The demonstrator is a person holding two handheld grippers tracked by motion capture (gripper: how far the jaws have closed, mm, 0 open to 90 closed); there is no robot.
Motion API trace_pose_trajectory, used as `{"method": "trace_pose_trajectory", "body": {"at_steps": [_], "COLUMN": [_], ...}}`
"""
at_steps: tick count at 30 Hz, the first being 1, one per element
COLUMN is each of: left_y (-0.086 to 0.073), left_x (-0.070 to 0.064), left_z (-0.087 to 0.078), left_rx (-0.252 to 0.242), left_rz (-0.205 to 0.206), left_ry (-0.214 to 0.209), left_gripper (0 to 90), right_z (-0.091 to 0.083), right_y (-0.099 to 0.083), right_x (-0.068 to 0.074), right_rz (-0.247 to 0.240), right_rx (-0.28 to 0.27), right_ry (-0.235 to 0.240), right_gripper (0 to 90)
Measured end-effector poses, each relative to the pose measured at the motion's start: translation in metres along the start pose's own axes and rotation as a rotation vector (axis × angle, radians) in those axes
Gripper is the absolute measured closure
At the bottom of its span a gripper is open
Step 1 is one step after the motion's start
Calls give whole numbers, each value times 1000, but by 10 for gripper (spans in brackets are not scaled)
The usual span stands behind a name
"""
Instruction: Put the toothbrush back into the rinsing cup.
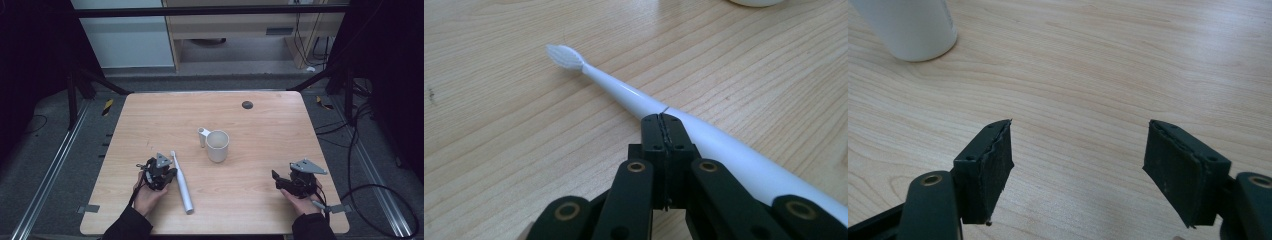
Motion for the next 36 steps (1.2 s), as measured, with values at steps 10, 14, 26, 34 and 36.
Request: {"method": "trace_pose_trajectory", "body": {"at_steps": [10,14,26,34,36], "left_y": [4,6,7,12,14], "left_x": [-4,-7,-11,-6,-5], "left_z": [5,7,8,-3,-6], "left_rx": [4,4,5,-33,-40], "left_rz": [15,23,38,7,5], "left_ry": [-7,-11,-21,-22,-24], "left_gripper": [897,897,897,885,867], "right_z": [0,0,0,-2,-2], "right_y": [0,0,0,0,0], "right_x": [0,0,0,-1,-2], "right_rz": [2,2,0,10,10], "right_rx": [0,0,1,0,-1], "right_ry": [0,0,1,1,-1], "right_gripper": [273,273,273,273,273]}}
Point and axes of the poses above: each handheld gripper's, and its own axes: z roughly forward along the jaws, y roughly out of its top, x roughly to its left, the point moved 4 cm from there along z, roughly forward along the jaws, and after that the axes turned 1 degree about z, right-handed, at the moved point
